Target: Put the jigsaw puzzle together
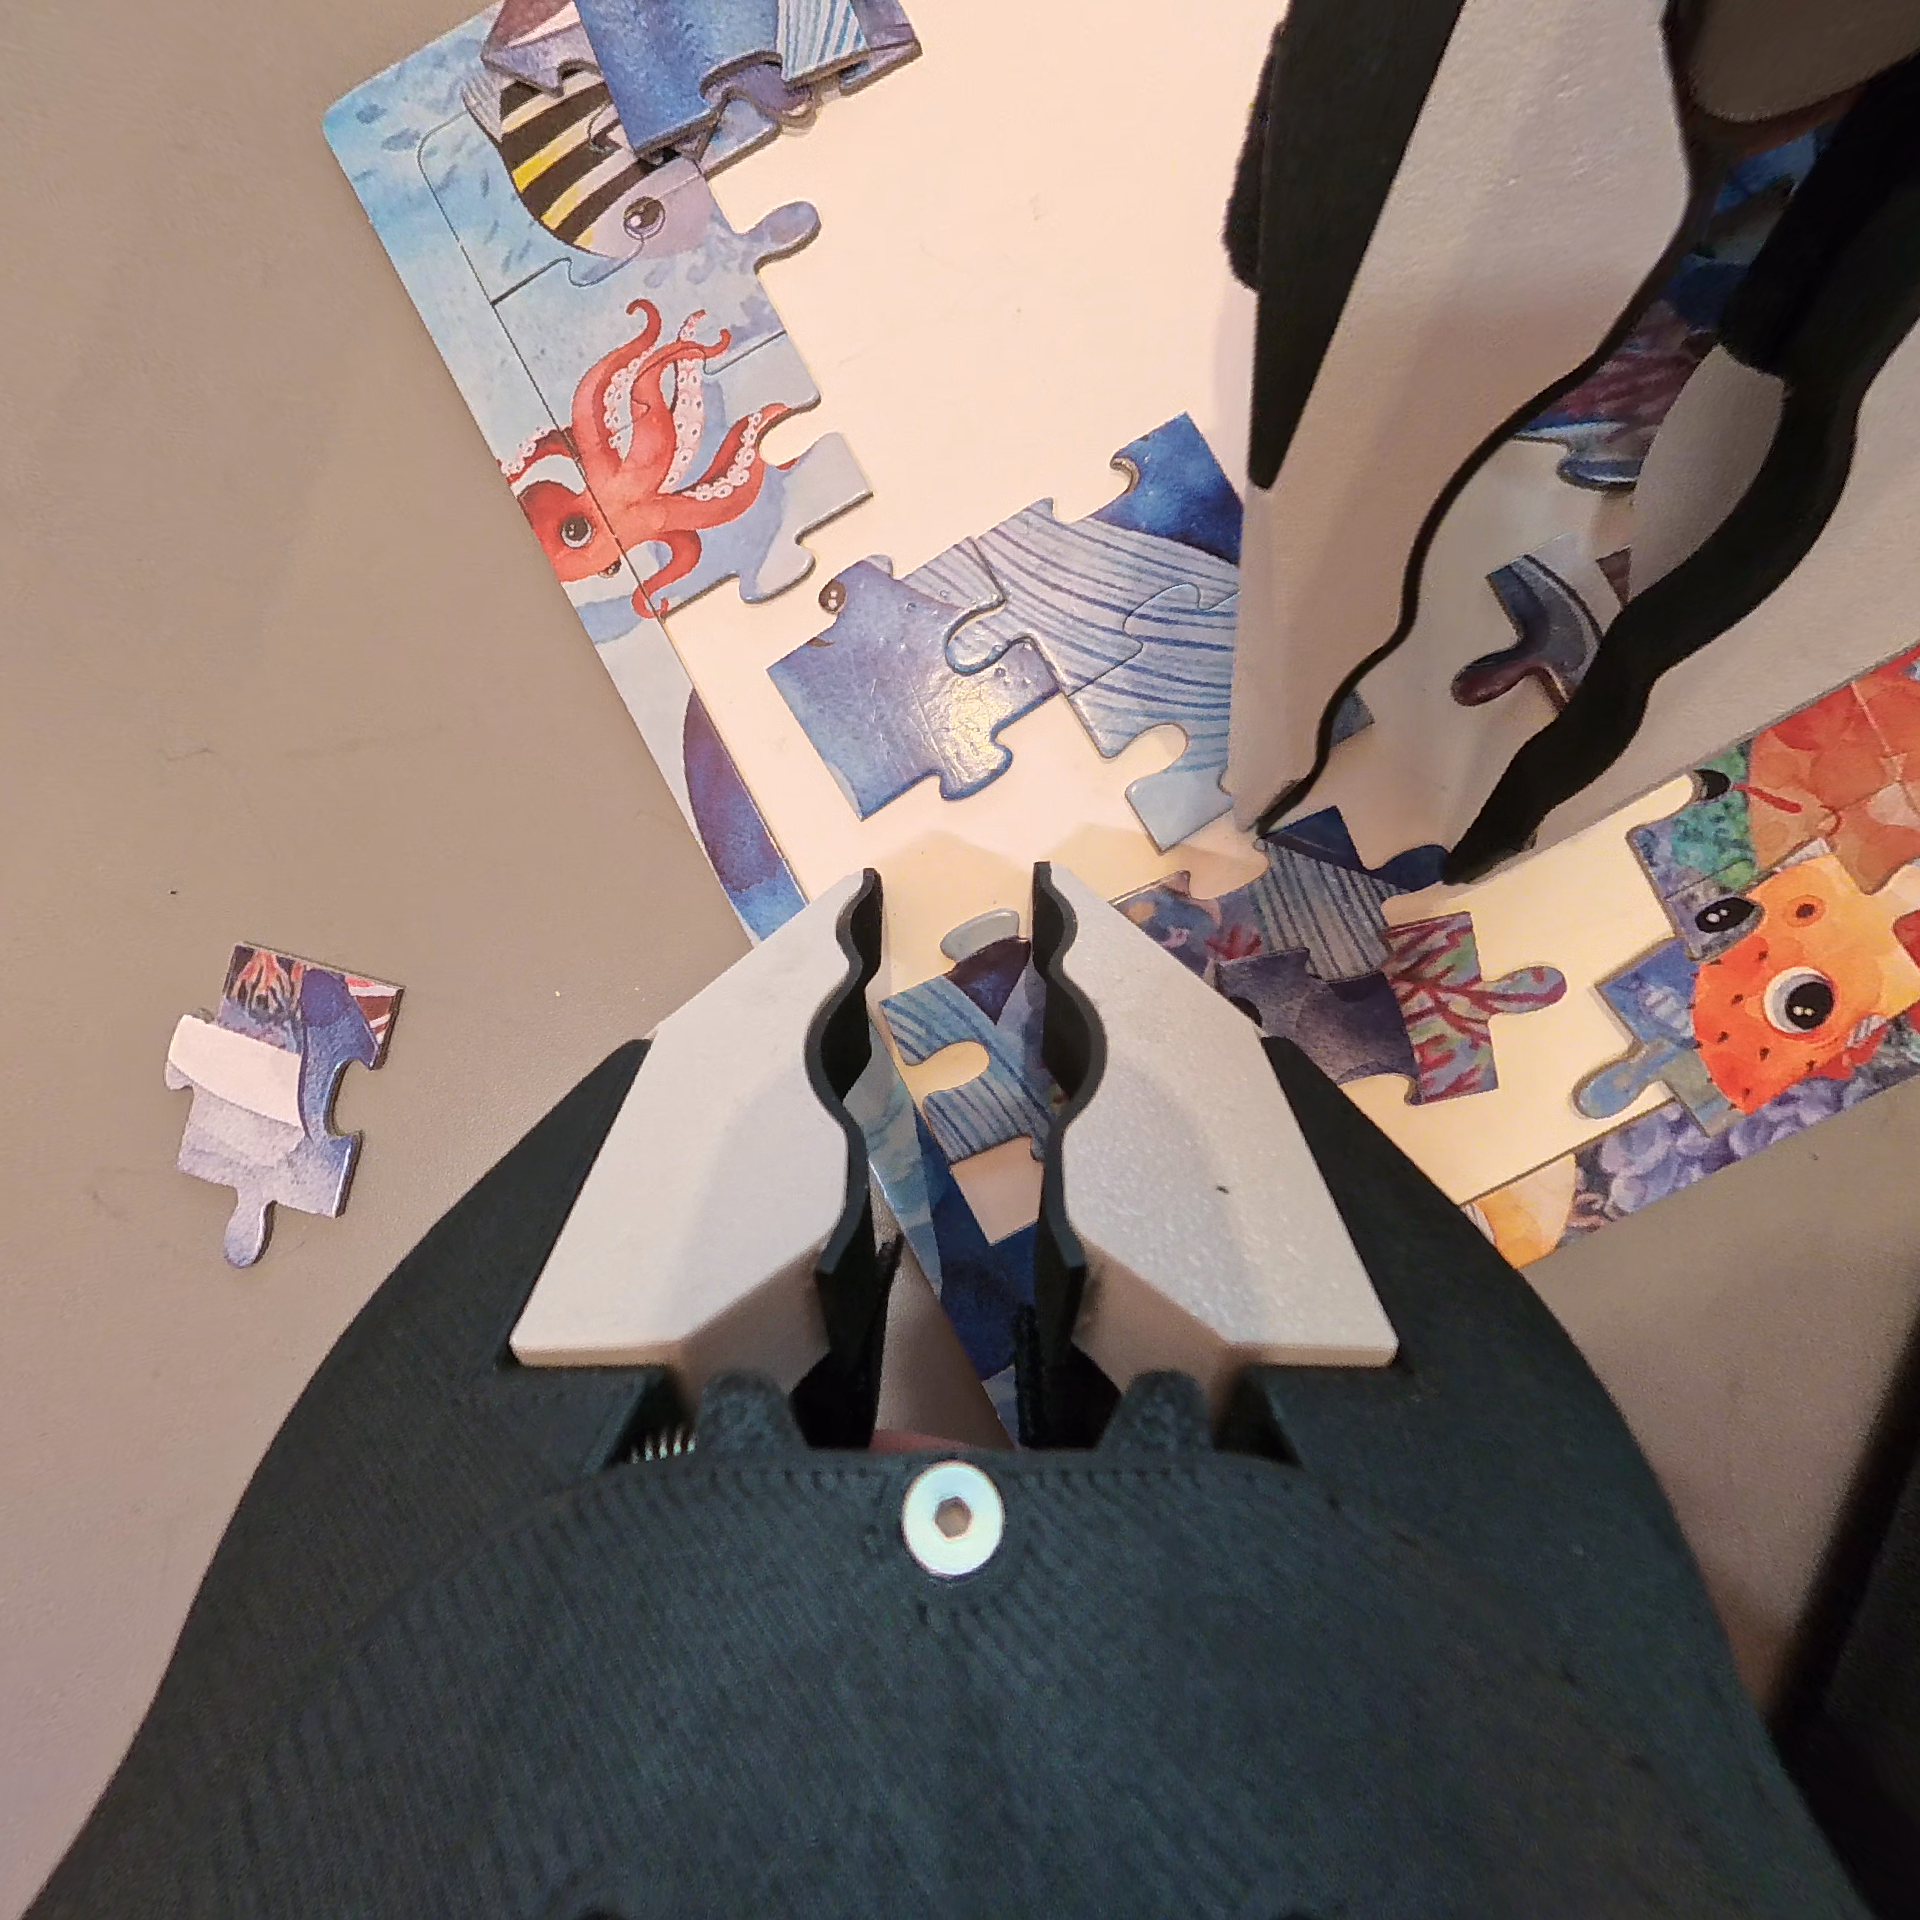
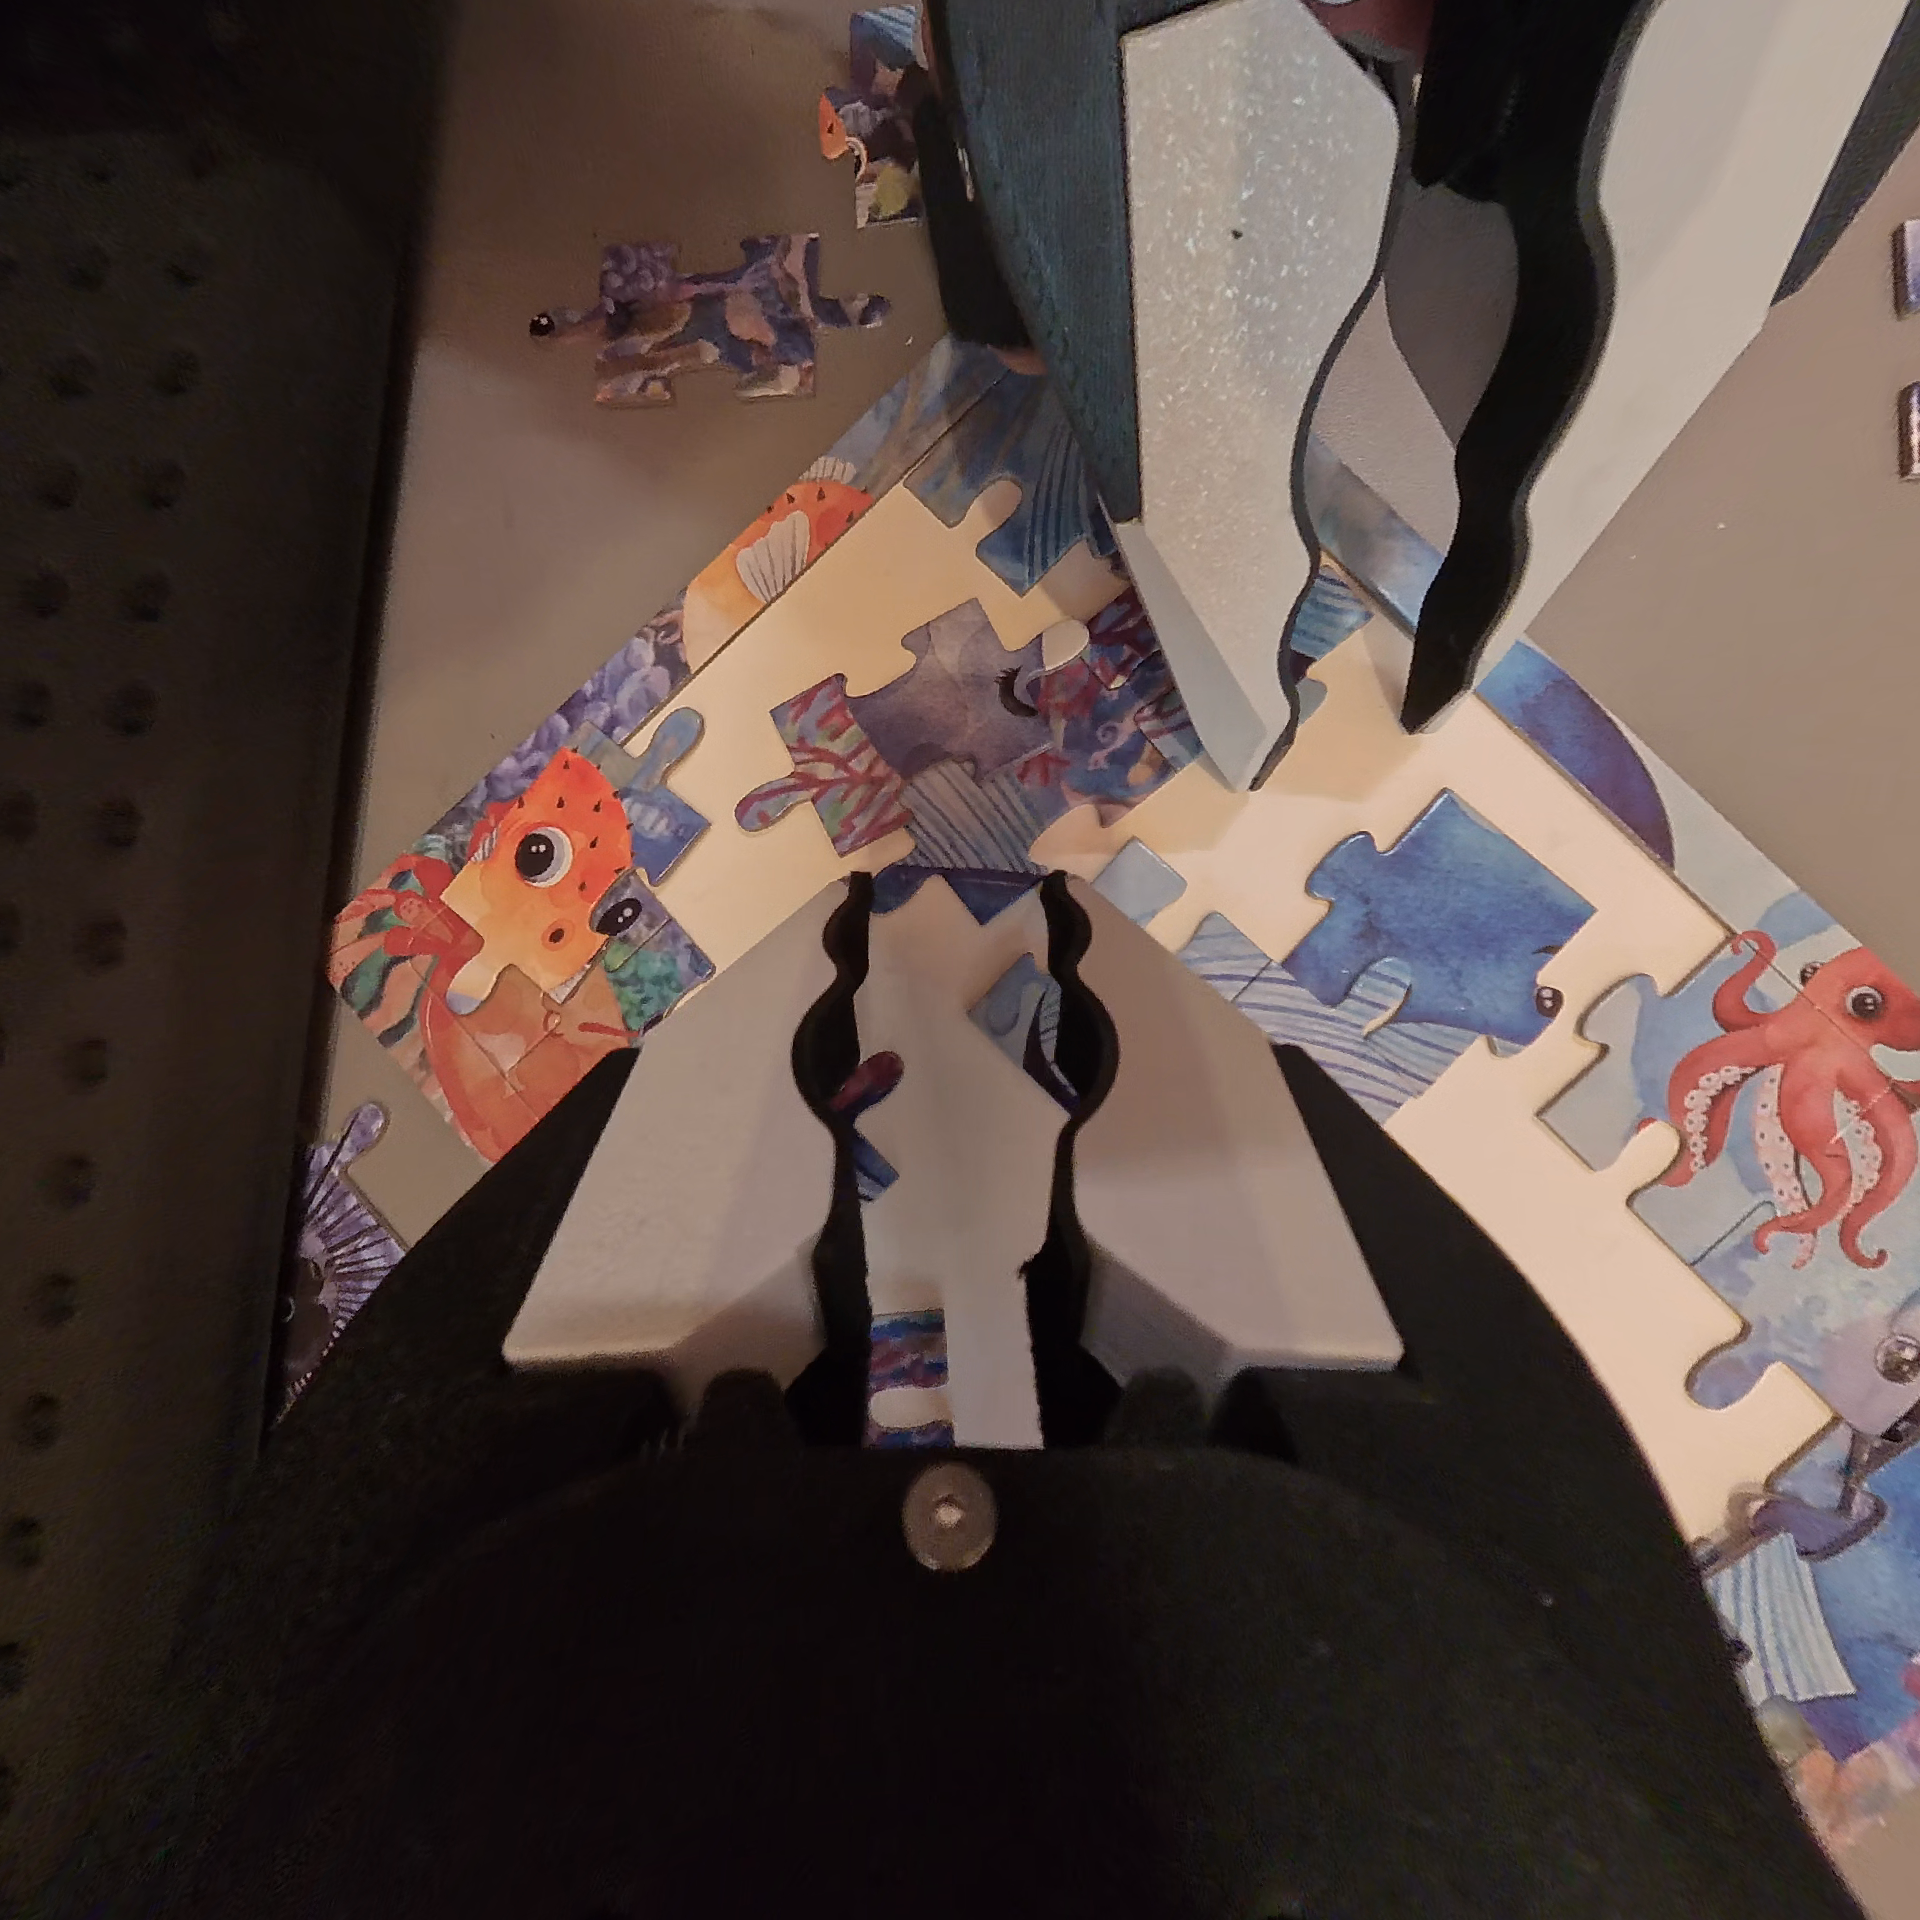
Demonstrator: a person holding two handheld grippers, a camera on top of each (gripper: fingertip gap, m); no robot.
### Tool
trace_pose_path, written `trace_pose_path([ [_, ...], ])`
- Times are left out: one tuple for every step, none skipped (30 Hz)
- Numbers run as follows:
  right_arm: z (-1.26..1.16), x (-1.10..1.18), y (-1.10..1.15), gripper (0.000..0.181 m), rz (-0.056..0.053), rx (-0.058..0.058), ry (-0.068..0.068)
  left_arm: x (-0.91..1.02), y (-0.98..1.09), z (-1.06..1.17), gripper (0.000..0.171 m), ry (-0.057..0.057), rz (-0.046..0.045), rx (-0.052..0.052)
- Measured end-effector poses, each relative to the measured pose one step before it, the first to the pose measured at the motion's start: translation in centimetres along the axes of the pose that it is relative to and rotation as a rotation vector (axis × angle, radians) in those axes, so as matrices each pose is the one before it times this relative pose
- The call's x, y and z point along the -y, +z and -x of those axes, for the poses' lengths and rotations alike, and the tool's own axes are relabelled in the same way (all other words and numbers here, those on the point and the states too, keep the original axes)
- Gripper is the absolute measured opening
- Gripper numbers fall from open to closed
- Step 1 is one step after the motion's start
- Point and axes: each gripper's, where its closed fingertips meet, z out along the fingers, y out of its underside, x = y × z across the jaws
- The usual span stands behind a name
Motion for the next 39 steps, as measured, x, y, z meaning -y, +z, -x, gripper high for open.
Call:
trace_pose_path([
  [-0.017, 0.024, 0.018, 0.033, -0.0009, -0.0019, -0.0025, -0.001, -0.001, 0.013, 0.027, -0.0003, -0.00017, 0.0001],
  [-0.046, 0.003, 0.021, 0.033, -0.0001, -0.0047, -0.0053, 0.000, 0.000, 0.006, 0.027, -0.0006, -0.00025, -0.0003],
  [-0.041, 0.013, 0.026, 0.032, -0.0006, -0.0049, -0.0055, -0.006, -0.004, -0.003, 0.027, -0.0003, -0.00012, -0.0004],
  [-0.027, 0.013, 0.023, 0.032, -0.0005, -0.0027, -0.0022, 0.006, 0.004, 0.001, 0.027, 0.0004, 0.00012, 0.0002],
  [-0.009, 0.014, 0.013, 0.031, -0.0001, -0.0016, -0.0019, -0.005, -0.003, 0.005, 0.027, 0.0003, -0.00019, -0.0001],
  [0.015, 0.022, 0.019, 0.030, -0.0005, -0.0006, -0.0033, 0.007, 0.005, -0.004, 0.027, -0.0005, -0.00026, -0.0006],
  [0.070, 0.029, 0.021, 0.028, -0.0014, 0.0026, -0.0035, -0.001, -0.001, 0.007, 0.027, -0.0005, -0.00017, -0.0002],
  [0.001, 0.014, 0.010, 0.028, -0.0006, -0.0007, -0.0026, -0.001, 0.000, 0.005, 0.027, -0.0005, -0.00021, -0.0003],
  [-0.017, 0.000, -0.001, 0.028, -0.0001, -0.0005, 0.0000, 0.004, 0.003, 0.014, 0.027, -0.0003, -0.00028, -0.0005],
  [-0.035, -0.002, -0.009, 0.026, -0.0015, -0.0007, 0.0012, 0.001, 0.013, -0.004, 0.027, -0.0004, -0.00022, -0.0007],
  [-0.049, -0.002, -0.020, 0.024, -0.0013, -0.0024, -0.0007, -0.003, -0.002, -0.004, 0.027, -0.0004, -0.00034, -0.0004],
  [-0.063, -0.017, -0.038, 0.020, -0.0001, -0.0039, -0.0028, 0.000, 0.000, 0.013, 0.027, -0.0001, -0.00029, 0.0000],
  [-0.018, -0.068, -0.039, 0.008, 0.0029, -0.0007, -0.0054, 0.003, 0.001, 0.003, 0.027, 0.0000, -0.00021, 0.0002],
  [0.034, -0.017, 0.001, 0.005, -0.0001, 0.0016, -0.0018, -0.001, -0.002, -0.017, 0.027, 0.0008, -0.00017, -0.0009],
  [-0.001, -0.004, -0.004, 0.005, -0.0003, 0.0002, -0.0008, 0.006, 0.003, 0.005, 0.027, 0.0006, -0.00041, 0.0000],
  [0.009, -0.007, -0.002, 0.005, 0.0006, 0.0002, -0.0005, -0.013, -0.008, 0.006, 0.027, -0.0004, -0.00017, 0.0000],
  [0.010, -0.024, -0.014, 0.005, 0.0011, 0.0011, -0.0011, 0.005, 0.003, -0.005, 0.027, -0.0004, -0.00005, -0.0008],
  [0.039, -0.030, -0.020, 0.005, 0.0004, 0.0028, -0.0011, -0.001, -0.001, -0.012, 0.027, 0.0002, -0.00020, -0.0003],
  [0.033, -0.023, -0.010, 0.005, -0.0005, 0.0046, 0.0018, -0.001, -0.001, 0.002, 0.027, 0.0002, 0.00010, 0.0001],
  [0.017, 0.022, -0.006, 0.006, -0.0017, 0.0033, 0.0027, 0.003, 0.003, 0.005, 0.027, 0.0002, 0.00002, -0.0003],
  [0.000, 0.082, 0.010, 0.009, -0.0036, 0.0003, 0.0013, 0.001, 0.001, -0.002, 0.027, 0.0001, -0.00008, -0.0002],
  [0.014, 0.160, 0.023, 0.016, -0.0068, -0.0009, 0.0004, -0.005, -0.003, 0.005, 0.027, 0.0002, -0.00016, -0.0001],
  [0.045, 0.223, 0.040, 0.024, -0.0087, 0.0002, 0.0020, 0.001, 0.001, -0.008, 0.027, -0.0002, -0.00008, -0.0005],
  [0.061, 0.248, 0.055, 0.036, -0.0099, 0.0008, 0.0035, 0.001, 0.001, 0.006, 0.027, 0.0000, 0.00020, -0.0002],
  [0.074, 0.207, 0.093, 0.044, -0.0089, 0.0014, 0.0018, 0.006, -0.008, -0.011, 0.027, 0.0005, 0.00021, -0.0001],
  [0.093, 0.140, 0.125, 0.052, -0.0053, 0.0014, -0.0030, -0.001, -0.001, -0.002, 0.027, 0.0004, 0.00008, -0.0004],
  [0.071, 0.075, 0.152, 0.057, -0.0028, -0.0012, -0.0076, 0.002, 0.002, 0.008, 0.027, 0.0002, 0.00015, -0.0001],
  [0.097, 0.090, 0.164, 0.062, -0.0031, 0.0000, -0.0086, 0.002, 0.001, 0.002, 0.027, 0.0001, -0.00016, 0.0001],
  [0.127, 0.125, 0.153, 0.066, -0.0055, 0.0025, -0.0059, 0.012, 0.007, -0.001, 0.027, 0.0002, -0.00034, 0.0001],
  [0.179, 0.130, 0.145, 0.067, -0.0048, 0.0080, -0.0031, 0.008, 0.005, -0.001, 0.027, 0.0005, -0.00004, 0.0000],
  [0.139, 0.099, 0.143, 0.067, -0.0023, 0.0065, -0.0020, 0.004, 0.003, -0.005, 0.027, 0.0003, 0.00023, -0.0002],
  [0.041, 0.096, 0.099, 0.067, -0.0030, 0.0003, -0.0040, -0.003, -0.001, 0.000, 0.027, 0.0000, 0.00019, 0.0000],
  [0.001, 0.071, 0.080, 0.066, -0.0001, -0.0028, -0.0045, 0.000, 0.000, -0.006, 0.027, -0.0001, -0.00003, -0.0003],
  [-0.003, 0.065, 0.055, 0.065, -0.0009, -0.0022, -0.0048, -0.002, -0.001, 0.007, 0.027, 0.0000, -0.00014, -0.0005],
  [0.081, 0.092, 0.070, 0.062, -0.0030, 0.0016, -0.0050, 0.005, 0.003, -0.008, 0.027, -0.0003, -0.00038, -0.0004],
  [0.052, 0.034, 0.087, 0.062, -0.0004, -0.0015, -0.0053, 0.003, 0.002, -0.010, 0.026, -0.0003, 0.00005, -0.0012],
  [0.026, 0.040, 0.068, 0.061, -0.0001, -0.0038, -0.0077, 0.003, 0.001, -0.002, 0.026, 0.0002, -0.00018, -0.0002],
  [-0.005, 0.003, 0.045, 0.059, 0.0022, -0.0047, -0.0063, -0.008, -0.005, 0.003, 0.026, -0.0006, -0.00024, -0.0008],
  [-0.053, 0.005, 0.017, 0.056, 0.0021, -0.0062, -0.0019, 0.009, 0.006, 0.005, 0.026, -0.0005, -0.00010, -0.0006],
])
